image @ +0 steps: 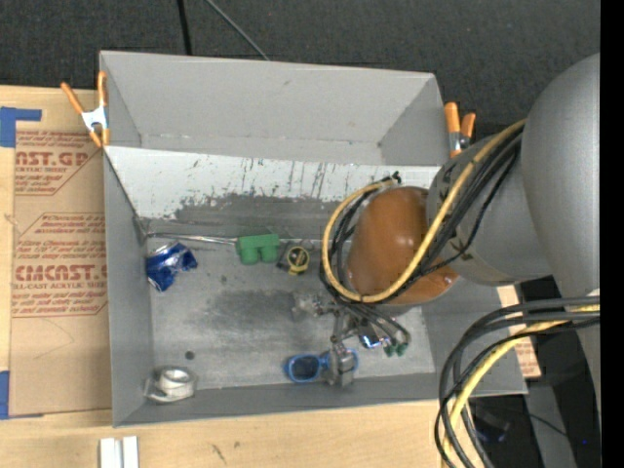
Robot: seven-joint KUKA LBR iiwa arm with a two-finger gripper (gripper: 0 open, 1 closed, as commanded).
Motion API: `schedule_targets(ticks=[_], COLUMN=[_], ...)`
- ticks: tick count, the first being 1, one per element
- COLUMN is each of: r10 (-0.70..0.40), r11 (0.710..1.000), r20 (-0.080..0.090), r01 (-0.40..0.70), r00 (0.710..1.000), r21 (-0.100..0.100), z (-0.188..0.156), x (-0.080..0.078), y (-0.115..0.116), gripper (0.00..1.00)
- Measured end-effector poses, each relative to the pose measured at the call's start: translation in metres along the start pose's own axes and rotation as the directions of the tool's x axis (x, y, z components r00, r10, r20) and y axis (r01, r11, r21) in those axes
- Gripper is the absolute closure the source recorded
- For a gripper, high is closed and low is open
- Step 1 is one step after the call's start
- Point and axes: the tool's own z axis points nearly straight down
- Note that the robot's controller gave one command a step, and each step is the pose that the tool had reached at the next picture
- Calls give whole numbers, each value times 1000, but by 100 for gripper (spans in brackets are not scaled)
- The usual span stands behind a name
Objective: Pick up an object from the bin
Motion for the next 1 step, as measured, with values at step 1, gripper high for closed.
schedule_targets(ticks=[1], r10=[4], r11=[1000], r20=[-5], r01=[-4], r00=[1000], r21=[1], z=[1], x=[2], y=[-2], gripper=[100])
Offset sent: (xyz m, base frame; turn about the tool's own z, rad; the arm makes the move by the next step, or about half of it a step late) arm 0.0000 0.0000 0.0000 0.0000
